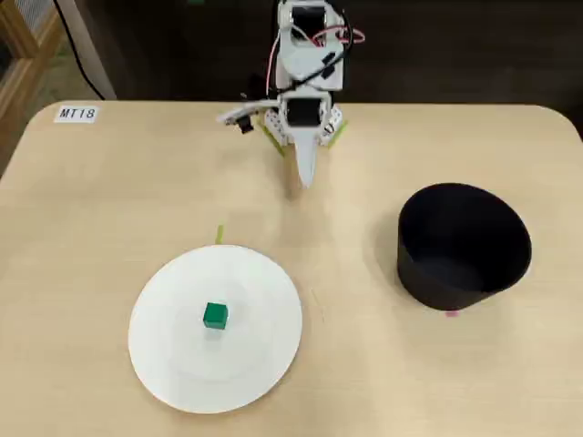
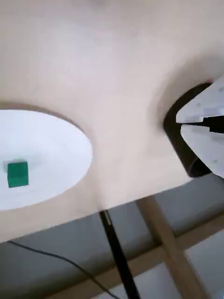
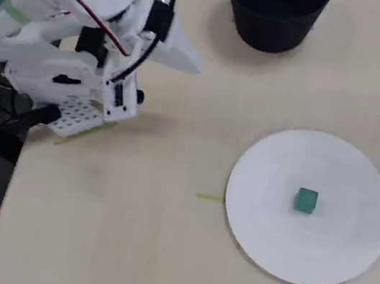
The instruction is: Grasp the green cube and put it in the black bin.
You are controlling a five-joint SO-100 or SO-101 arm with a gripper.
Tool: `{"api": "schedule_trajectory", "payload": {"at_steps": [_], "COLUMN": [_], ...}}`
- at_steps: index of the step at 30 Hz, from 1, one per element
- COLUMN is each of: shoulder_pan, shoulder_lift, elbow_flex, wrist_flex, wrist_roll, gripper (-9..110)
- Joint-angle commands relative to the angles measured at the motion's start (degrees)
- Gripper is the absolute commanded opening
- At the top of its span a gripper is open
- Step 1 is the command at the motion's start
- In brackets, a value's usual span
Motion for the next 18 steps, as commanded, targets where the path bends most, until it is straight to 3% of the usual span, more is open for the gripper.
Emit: {"api": "schedule_trajectory", "payload": {"at_steps": [1,7,13,18], "shoulder_pan": [-0.26,5.89,10.81,12.66], "shoulder_lift": [-18.02,-45.26,-55.72,-73.56], "elbow_flex": [-21.80,-43.07,-41.75,-51.59], "wrist_flex": [7.73,14.77,0.62,-1.58], "wrist_roll": [-2.29,-7.12,-10.90,-16.70], "gripper": [0,0,0,0]}}
